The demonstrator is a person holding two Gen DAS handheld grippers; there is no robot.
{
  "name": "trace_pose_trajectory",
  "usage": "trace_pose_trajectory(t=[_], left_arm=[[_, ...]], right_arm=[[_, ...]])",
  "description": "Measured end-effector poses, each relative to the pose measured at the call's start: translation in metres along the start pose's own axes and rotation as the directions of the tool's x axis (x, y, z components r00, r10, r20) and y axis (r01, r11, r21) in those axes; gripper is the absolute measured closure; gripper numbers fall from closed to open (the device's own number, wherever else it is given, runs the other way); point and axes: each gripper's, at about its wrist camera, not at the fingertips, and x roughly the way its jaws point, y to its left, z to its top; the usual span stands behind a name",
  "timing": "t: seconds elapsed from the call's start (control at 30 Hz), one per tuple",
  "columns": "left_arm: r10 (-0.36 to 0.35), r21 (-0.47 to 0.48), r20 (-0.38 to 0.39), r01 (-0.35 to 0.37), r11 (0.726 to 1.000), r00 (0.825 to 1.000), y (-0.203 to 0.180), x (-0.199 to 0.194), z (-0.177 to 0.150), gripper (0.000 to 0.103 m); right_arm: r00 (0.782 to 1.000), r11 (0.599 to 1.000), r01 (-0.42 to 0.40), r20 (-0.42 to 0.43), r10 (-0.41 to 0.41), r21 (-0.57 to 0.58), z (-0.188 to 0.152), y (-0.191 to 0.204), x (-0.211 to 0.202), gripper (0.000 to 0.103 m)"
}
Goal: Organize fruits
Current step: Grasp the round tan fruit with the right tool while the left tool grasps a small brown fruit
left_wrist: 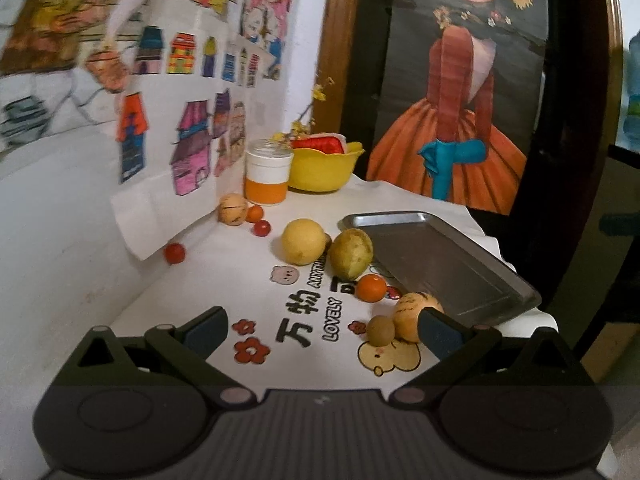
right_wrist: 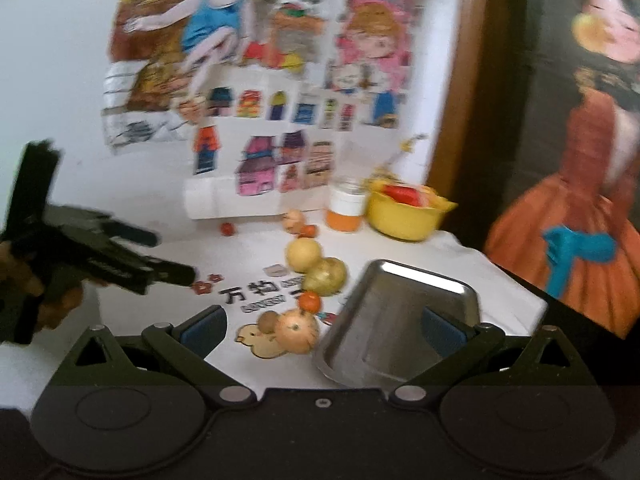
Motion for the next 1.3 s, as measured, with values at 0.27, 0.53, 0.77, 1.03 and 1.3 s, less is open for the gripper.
trace_pose_trajectory(t=[0.27, 0.53, 0.77, 1.03, 1.3], left_arm=[[-0.05, 0.044, -0.091, 0.054, 0.998, 0.995, -0.007, 0.033, 0.008, 0.0], [-0.059, 0.116, -0.159, 0.078, 0.99, 0.986, -0.017, 0.069, 0.001, 0.0], [-0.039, 0.128, -0.215, 0.068, 0.989, 0.976, -0.013, 0.098, 0.0, 0.001], [-0.075, 0.177, -0.226, 0.117, 0.977, 0.971, -0.019, 0.111, -0.001, 0.01], [-0.12, 0.193, -0.261, 0.173, 0.966, 0.958, -0.021, 0.121, -0.002, 0.027]], right_arm=[[0.972, 0.956, -0.209, -0.153, 0.179, -0.205, 0.022, -0.006, 0.045, 0.001], [0.943, 0.908, -0.302, -0.231, 0.24, -0.291, 0.015, -0.025, 0.09, 0.001], [0.929, 0.875, -0.344, -0.257, 0.266, -0.34, -0.005, -0.025, 0.13, 0.007], [0.918, 0.864, -0.377, -0.257, 0.302, -0.333, -0.02, -0.025, 0.159, 0.022], [0.917, 0.845, -0.389, -0.246, 0.315, -0.367, -0.025, -0.019, 0.17, 0.042]])
